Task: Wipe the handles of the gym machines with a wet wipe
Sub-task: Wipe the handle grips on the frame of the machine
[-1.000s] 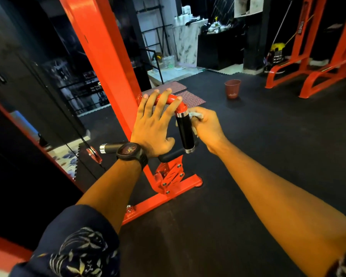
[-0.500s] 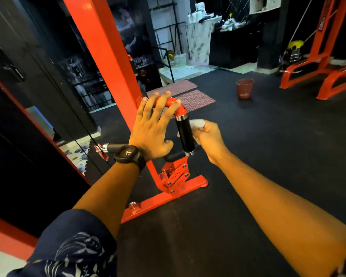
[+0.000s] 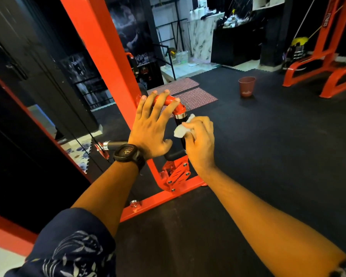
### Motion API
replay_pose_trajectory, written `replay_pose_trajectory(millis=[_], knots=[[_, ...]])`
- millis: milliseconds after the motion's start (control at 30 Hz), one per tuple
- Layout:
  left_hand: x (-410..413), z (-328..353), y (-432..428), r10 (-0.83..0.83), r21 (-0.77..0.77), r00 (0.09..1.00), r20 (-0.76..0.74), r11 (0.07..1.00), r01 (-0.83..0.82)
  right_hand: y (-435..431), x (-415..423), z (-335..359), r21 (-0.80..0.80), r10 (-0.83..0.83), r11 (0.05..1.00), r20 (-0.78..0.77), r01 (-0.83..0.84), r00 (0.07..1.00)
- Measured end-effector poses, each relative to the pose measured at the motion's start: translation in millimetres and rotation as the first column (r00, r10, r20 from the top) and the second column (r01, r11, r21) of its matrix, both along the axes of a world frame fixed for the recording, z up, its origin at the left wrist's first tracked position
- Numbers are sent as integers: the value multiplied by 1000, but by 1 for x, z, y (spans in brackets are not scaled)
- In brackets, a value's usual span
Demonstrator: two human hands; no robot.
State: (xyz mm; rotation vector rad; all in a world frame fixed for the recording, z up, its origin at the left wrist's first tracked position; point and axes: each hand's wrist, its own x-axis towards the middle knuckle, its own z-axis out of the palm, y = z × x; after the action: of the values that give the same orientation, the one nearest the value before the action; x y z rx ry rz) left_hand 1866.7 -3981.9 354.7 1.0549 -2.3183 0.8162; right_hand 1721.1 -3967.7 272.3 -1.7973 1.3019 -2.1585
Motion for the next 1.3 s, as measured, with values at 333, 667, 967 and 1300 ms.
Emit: replay_pose_trajectory(millis=[333,667,967,1300], knots=[[6,4,0,-42,47,999,17,998,41,7,-7,-43,58,-73,992,-442,110,894],[24,0,14,-178,162,982,-63,969,186,42,29,-43,113,-2,992,-373,48,928],[114,-24,52,-125,263,958,-259,945,194,69,110,-25,93,128,989,-139,-115,982],[179,-57,47,346,546,889,-300,826,-137,50,151,-9,164,163,980,-362,-110,918]])
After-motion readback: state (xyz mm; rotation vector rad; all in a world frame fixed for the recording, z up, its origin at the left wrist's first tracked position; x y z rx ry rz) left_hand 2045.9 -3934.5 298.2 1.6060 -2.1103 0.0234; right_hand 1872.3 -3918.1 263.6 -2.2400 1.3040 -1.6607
